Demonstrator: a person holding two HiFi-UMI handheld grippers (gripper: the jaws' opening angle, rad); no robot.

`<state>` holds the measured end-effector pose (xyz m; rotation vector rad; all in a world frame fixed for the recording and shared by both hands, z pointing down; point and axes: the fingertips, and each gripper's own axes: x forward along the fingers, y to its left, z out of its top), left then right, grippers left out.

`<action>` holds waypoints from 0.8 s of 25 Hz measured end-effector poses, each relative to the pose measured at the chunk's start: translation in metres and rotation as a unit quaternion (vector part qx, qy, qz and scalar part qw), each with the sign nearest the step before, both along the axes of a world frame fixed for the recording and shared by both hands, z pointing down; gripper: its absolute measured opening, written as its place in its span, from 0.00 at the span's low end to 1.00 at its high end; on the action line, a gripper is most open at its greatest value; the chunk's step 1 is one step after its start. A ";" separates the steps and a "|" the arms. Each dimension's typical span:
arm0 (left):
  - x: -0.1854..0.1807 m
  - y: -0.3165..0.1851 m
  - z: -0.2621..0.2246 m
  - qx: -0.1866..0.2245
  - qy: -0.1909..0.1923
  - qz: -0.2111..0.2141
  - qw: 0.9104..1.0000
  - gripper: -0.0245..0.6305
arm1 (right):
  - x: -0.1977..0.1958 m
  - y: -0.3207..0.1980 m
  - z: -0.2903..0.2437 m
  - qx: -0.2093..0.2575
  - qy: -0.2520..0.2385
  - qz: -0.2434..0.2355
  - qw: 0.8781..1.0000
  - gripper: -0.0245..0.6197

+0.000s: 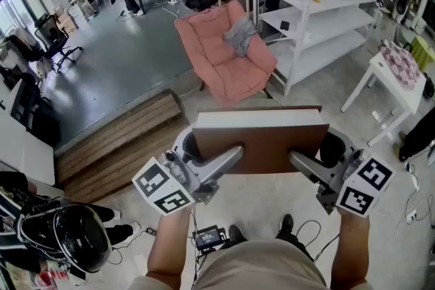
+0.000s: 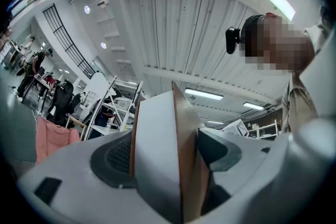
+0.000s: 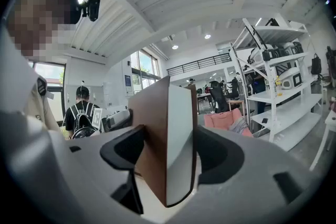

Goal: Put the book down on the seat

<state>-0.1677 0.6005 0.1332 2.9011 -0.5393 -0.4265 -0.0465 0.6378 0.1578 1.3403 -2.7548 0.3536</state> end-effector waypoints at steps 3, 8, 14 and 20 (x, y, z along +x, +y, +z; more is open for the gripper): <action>-0.007 -0.006 0.000 0.001 0.001 0.000 1.000 0.54 | -0.007 -0.005 0.000 0.000 0.001 0.000 1.000 0.50; -0.021 -0.015 0.004 0.000 0.004 0.002 1.000 0.54 | -0.021 -0.014 0.003 0.000 0.004 0.002 1.000 0.50; -0.040 -0.029 0.008 -0.002 0.008 0.002 1.000 0.55 | -0.040 -0.028 0.008 -0.005 0.010 0.005 1.000 0.51; -0.058 -0.042 0.015 -0.005 0.012 0.001 1.000 0.55 | -0.058 -0.040 0.014 -0.009 0.014 0.008 1.000 0.51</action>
